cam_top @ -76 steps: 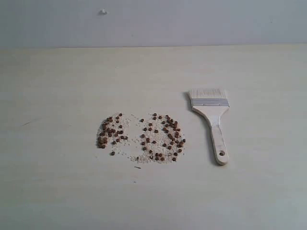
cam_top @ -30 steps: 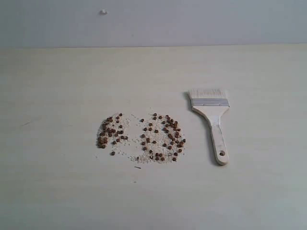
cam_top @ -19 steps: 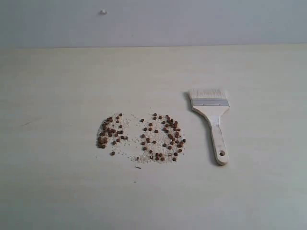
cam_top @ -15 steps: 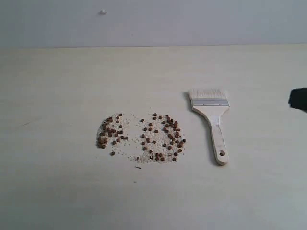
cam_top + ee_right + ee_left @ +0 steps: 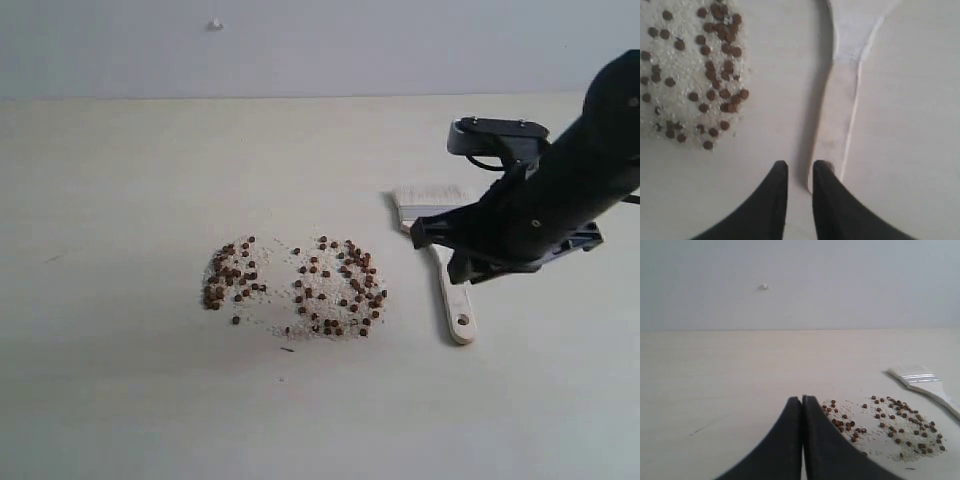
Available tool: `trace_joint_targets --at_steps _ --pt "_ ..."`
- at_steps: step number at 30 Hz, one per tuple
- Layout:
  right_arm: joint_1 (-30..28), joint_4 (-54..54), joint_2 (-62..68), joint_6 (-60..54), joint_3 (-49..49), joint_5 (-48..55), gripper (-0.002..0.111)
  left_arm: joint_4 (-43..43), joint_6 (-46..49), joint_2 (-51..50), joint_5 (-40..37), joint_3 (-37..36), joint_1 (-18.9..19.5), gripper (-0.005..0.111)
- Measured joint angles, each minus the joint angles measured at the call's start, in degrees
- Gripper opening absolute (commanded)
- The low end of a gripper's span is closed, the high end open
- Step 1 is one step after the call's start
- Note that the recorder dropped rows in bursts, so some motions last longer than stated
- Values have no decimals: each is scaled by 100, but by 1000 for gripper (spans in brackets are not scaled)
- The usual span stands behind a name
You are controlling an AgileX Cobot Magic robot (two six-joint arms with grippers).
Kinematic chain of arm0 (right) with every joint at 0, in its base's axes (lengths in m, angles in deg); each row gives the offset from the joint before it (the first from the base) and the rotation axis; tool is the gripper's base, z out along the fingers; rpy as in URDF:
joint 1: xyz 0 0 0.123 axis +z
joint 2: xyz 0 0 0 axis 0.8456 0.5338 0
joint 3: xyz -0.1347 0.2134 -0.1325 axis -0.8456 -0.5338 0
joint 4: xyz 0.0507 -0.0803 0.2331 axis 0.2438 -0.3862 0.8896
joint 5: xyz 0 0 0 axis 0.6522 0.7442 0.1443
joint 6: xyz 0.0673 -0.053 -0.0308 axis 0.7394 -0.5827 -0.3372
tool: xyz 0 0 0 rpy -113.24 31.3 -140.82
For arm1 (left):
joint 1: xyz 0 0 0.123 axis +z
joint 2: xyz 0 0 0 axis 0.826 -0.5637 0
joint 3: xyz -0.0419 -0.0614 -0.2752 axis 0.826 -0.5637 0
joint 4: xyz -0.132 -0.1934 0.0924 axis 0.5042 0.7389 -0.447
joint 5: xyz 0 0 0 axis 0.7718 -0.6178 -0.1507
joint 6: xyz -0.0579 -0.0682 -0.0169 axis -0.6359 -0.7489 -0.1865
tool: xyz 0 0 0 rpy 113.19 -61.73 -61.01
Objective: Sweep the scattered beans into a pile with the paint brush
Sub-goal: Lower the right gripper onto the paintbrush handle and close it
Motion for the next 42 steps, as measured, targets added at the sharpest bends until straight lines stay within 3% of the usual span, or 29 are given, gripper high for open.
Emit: trace_joint_targets --at_steps 2,4,13,42 --pt "0 -115 165 77 274 25 50 0 0 0 0 0 0 0" --pt "0 -355 288 313 481 48 54 0 0 0 0 0 0 0" --pt "0 -1956 972 1921 1070 334 54 0 0 0 0 0 0 0" --pt "0 -1824 1955 2085 1410 -331 52 0 0 0 0 0 0 0"
